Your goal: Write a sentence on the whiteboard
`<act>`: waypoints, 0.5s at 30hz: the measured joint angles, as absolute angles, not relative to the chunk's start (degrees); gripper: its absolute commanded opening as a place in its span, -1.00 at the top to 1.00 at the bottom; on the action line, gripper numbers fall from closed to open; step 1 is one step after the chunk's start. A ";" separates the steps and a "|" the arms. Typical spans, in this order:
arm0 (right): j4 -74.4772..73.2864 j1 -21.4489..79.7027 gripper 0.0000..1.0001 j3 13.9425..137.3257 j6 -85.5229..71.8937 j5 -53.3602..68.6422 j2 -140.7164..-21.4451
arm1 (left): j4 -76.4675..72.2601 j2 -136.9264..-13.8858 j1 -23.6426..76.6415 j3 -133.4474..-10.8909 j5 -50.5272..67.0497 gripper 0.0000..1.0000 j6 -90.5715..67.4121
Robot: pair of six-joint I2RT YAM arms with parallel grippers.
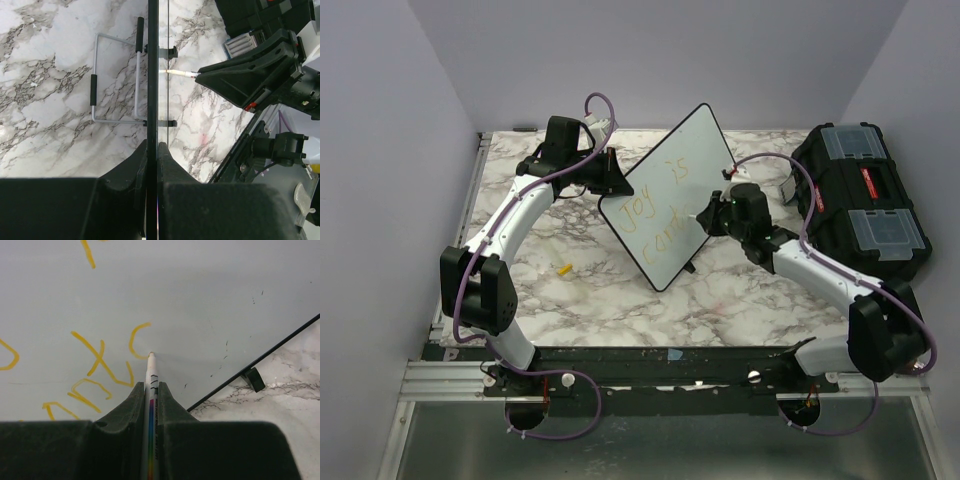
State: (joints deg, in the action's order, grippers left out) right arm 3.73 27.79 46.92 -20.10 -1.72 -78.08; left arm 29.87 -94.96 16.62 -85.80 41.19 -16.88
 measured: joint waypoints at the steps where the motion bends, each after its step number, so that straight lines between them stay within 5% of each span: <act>1: 3.44 27.79 0.99 47.33 -20.08 -2.04 -78.39 | 29.87 -94.96 16.62 -85.80 41.19 1.00 -16.88; 15: 3.36 27.79 0.99 52.90 -19.42 -4.38 -81.45 | 29.87 -94.96 16.62 -85.80 41.19 1.00 -16.88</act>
State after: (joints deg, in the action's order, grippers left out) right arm 3.36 27.79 52.90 -19.42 -4.38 -81.45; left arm 29.87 -94.96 16.62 -85.80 41.19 -16.88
